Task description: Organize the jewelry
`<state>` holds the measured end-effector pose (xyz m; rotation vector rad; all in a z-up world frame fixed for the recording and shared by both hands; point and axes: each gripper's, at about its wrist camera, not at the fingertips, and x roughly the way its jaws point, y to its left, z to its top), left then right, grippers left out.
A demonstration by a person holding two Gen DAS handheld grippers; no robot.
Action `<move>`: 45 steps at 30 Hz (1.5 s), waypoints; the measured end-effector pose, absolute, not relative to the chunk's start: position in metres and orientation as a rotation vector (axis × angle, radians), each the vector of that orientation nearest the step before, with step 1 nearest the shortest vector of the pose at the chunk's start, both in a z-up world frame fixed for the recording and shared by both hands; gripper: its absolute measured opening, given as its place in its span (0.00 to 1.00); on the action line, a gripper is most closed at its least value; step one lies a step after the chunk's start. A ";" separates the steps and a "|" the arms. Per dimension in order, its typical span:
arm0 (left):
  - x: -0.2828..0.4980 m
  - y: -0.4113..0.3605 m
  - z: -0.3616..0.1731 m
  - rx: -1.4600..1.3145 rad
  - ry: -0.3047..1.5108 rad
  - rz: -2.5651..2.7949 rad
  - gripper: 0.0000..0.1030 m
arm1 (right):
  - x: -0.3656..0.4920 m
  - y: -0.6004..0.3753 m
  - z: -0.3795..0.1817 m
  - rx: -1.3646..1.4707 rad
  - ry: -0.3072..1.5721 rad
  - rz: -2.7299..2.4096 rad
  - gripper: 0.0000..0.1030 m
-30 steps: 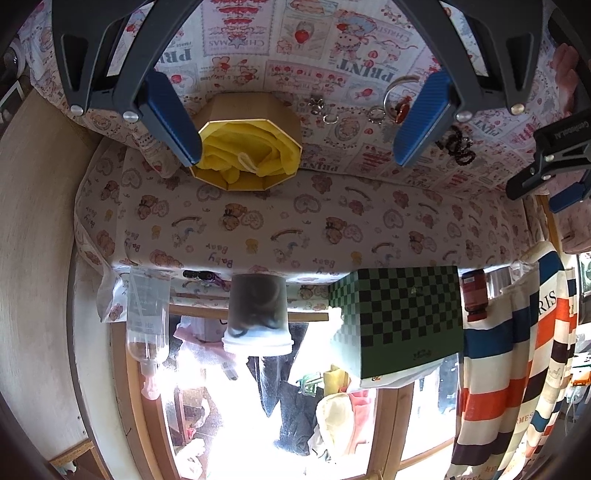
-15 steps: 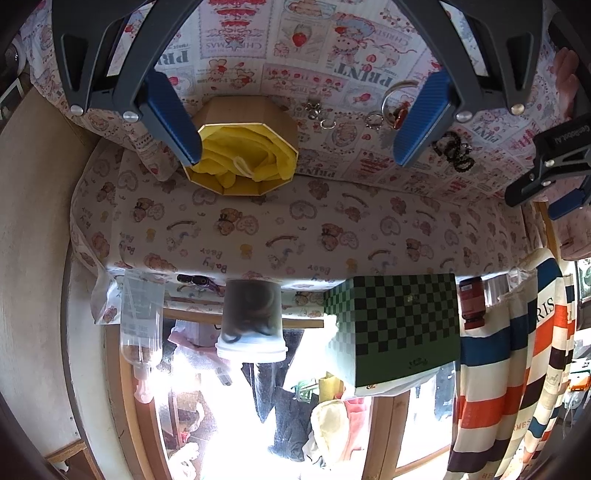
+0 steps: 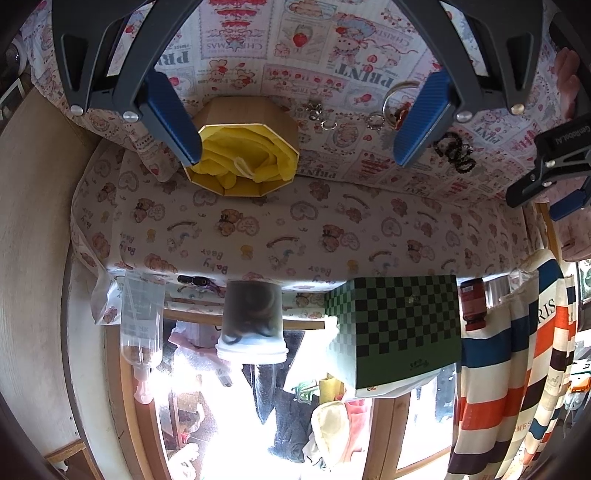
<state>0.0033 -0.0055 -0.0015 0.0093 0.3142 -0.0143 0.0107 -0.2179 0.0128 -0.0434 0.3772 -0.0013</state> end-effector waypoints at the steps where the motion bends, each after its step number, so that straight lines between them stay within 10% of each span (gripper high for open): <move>1: 0.003 -0.005 -0.002 0.009 0.314 -0.015 1.00 | 0.011 -0.218 0.013 -0.044 0.378 -0.002 1.00; 45: 0.006 -0.004 -0.001 -0.003 0.332 -0.027 1.00 | 0.011 -0.221 0.013 -0.042 0.377 -0.030 1.00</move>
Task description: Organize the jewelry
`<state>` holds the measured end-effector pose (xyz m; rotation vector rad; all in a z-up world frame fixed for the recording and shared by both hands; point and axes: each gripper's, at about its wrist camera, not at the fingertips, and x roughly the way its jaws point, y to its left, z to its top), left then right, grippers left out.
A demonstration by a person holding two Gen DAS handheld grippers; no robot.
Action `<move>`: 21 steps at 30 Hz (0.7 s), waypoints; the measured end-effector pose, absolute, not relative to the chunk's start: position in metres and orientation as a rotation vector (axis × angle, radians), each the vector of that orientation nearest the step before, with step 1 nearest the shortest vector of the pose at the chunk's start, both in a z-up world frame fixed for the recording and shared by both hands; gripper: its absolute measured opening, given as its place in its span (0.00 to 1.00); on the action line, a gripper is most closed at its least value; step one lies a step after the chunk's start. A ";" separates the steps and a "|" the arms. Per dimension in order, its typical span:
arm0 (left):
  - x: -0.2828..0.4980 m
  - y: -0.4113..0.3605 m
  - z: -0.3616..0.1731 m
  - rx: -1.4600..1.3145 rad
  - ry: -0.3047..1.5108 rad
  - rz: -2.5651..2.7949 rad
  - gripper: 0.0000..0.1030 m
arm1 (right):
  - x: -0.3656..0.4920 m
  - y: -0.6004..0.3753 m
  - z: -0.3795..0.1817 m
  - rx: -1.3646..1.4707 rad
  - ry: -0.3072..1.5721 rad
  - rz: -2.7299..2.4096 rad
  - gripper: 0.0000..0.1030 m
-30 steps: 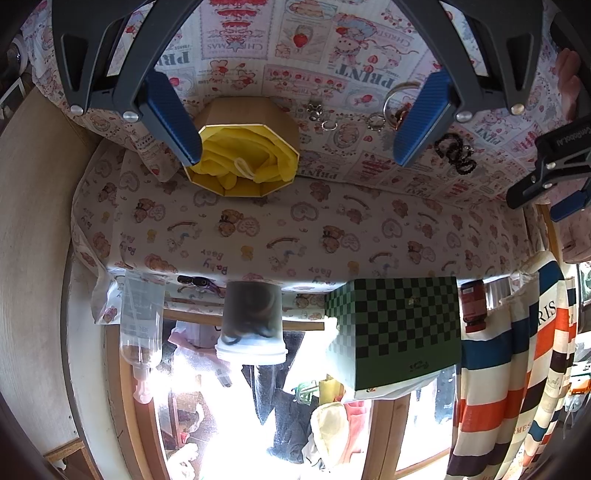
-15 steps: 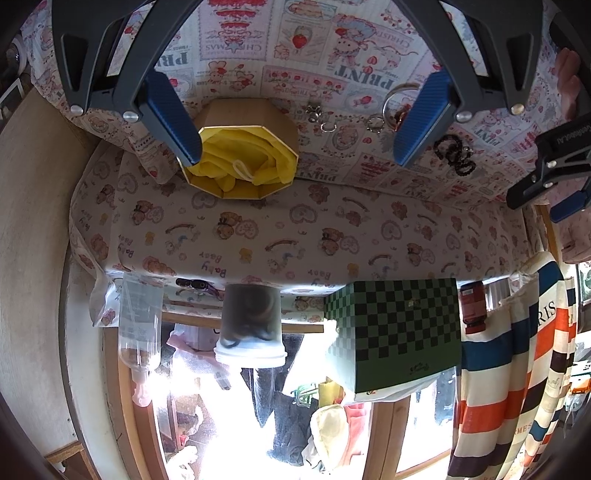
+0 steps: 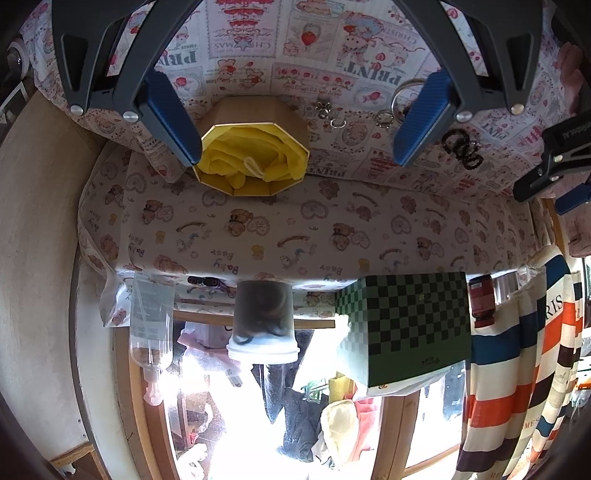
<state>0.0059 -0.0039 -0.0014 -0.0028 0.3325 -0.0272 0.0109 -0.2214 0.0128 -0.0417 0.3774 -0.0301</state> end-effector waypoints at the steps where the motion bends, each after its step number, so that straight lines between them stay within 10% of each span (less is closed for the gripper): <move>1: 0.005 -0.003 -0.001 -0.006 0.329 -0.026 1.00 | 0.011 -0.221 0.013 -0.042 0.377 -0.030 1.00; 21: 0.006 -0.005 -0.001 0.003 0.336 -0.035 1.00 | 0.017 -0.238 0.017 0.035 0.409 -0.059 1.00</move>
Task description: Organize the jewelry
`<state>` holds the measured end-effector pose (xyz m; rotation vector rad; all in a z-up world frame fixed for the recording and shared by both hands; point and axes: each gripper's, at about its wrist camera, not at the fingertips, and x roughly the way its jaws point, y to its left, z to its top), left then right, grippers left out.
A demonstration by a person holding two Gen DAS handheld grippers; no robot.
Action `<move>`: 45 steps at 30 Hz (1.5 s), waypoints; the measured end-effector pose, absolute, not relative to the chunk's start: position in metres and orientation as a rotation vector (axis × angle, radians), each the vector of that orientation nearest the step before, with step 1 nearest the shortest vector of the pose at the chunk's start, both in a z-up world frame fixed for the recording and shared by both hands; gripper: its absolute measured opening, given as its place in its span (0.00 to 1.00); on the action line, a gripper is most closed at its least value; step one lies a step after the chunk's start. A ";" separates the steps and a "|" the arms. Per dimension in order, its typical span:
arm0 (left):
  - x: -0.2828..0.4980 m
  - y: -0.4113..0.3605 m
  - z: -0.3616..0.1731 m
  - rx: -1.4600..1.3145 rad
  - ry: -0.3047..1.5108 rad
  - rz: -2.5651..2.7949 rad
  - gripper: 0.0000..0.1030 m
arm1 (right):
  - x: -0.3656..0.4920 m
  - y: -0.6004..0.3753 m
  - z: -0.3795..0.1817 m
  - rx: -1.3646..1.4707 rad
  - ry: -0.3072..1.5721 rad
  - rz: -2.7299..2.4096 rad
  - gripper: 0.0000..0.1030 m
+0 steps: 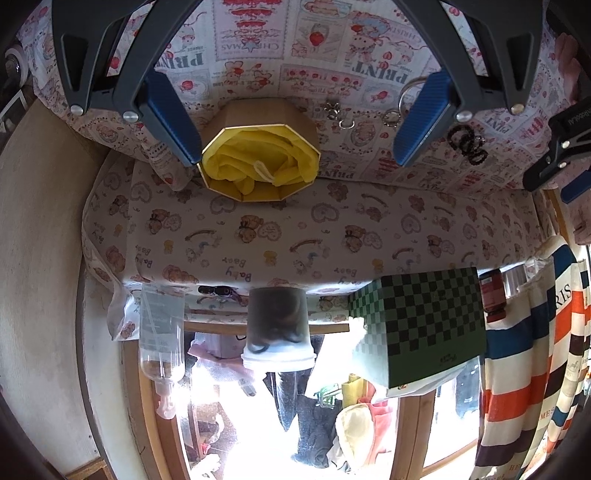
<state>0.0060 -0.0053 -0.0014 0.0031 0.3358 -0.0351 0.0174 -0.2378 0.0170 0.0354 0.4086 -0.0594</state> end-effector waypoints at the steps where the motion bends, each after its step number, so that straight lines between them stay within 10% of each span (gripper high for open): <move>1: 0.006 -0.004 -0.001 -0.001 0.335 -0.035 1.00 | 0.018 -0.240 0.017 0.045 0.411 -0.067 1.00; 15: 0.013 -0.038 0.009 0.210 0.470 -0.087 1.00 | 0.021 -0.263 0.024 0.120 0.418 -0.111 1.00; 30: 0.075 -0.076 -0.026 0.120 1.059 -0.252 1.00 | 0.029 -0.282 0.021 0.163 0.460 -0.182 1.00; 45: 0.118 -0.119 -0.055 0.026 1.278 -0.234 0.83 | 0.032 -0.283 0.020 0.161 0.485 -0.204 1.00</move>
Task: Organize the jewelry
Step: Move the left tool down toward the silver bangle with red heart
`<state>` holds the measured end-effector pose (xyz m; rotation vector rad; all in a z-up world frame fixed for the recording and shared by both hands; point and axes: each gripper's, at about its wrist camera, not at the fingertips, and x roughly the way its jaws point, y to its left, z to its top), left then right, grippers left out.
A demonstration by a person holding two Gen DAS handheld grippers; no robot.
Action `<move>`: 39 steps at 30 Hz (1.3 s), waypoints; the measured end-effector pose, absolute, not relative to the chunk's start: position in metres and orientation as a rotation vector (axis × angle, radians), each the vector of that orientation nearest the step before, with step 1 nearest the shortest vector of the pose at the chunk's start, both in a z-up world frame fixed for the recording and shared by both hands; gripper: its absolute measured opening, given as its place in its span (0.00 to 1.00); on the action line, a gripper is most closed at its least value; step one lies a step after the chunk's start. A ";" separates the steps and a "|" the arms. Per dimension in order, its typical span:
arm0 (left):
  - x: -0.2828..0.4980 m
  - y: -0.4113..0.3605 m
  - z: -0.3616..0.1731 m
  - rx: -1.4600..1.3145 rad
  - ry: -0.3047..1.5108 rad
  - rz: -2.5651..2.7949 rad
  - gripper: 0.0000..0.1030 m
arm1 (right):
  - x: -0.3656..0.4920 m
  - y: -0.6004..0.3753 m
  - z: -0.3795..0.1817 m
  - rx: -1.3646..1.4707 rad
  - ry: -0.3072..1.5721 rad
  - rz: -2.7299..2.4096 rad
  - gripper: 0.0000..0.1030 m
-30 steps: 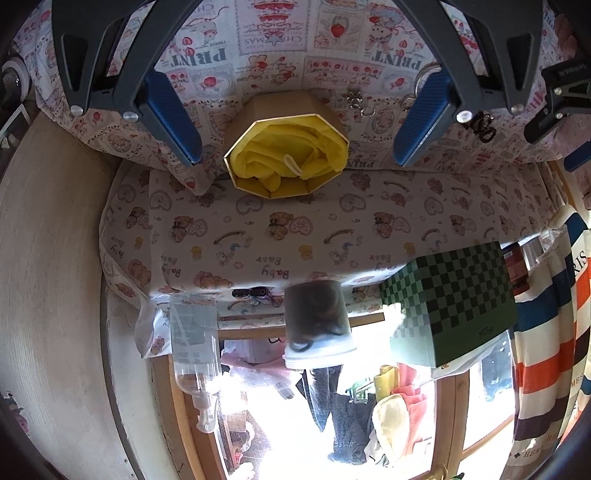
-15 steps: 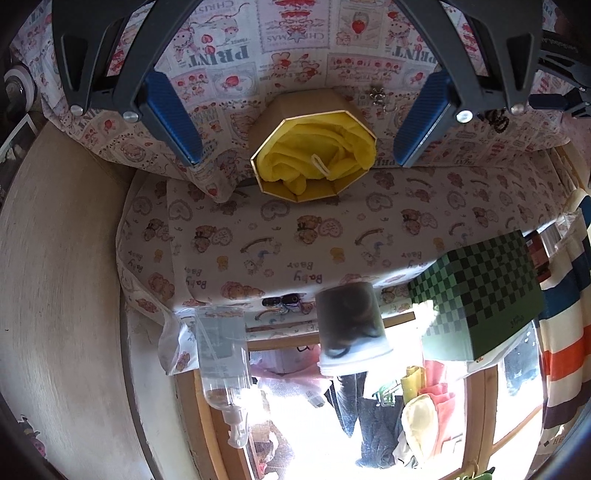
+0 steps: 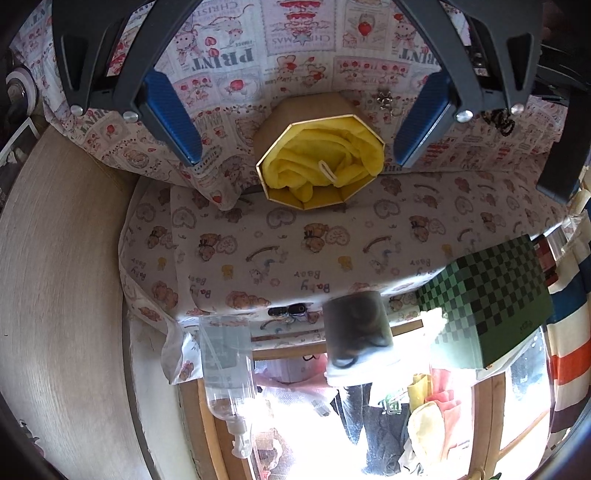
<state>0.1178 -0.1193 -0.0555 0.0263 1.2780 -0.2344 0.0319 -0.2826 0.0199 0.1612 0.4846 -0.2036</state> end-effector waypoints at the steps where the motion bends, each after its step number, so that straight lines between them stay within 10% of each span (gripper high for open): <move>1: 0.119 -0.121 -0.057 0.026 1.276 -0.229 0.83 | 0.032 -0.283 0.020 0.161 0.485 -0.206 1.00; 26: 0.104 -0.093 -0.019 -0.039 1.064 -0.321 0.62 | 0.034 -0.277 0.018 0.116 0.510 -0.223 1.00; 28: 0.106 -0.091 -0.019 -0.072 1.075 -0.361 0.20 | 0.035 -0.278 0.017 0.123 0.513 -0.231 1.00; 29: 0.110 -0.090 -0.021 -0.098 1.104 -0.378 0.17 | 0.035 -0.278 0.017 0.115 0.511 -0.242 1.00; 39: 0.109 -0.085 -0.027 -0.031 1.023 -0.374 0.52 | 0.031 -0.266 0.020 0.056 0.487 -0.225 1.00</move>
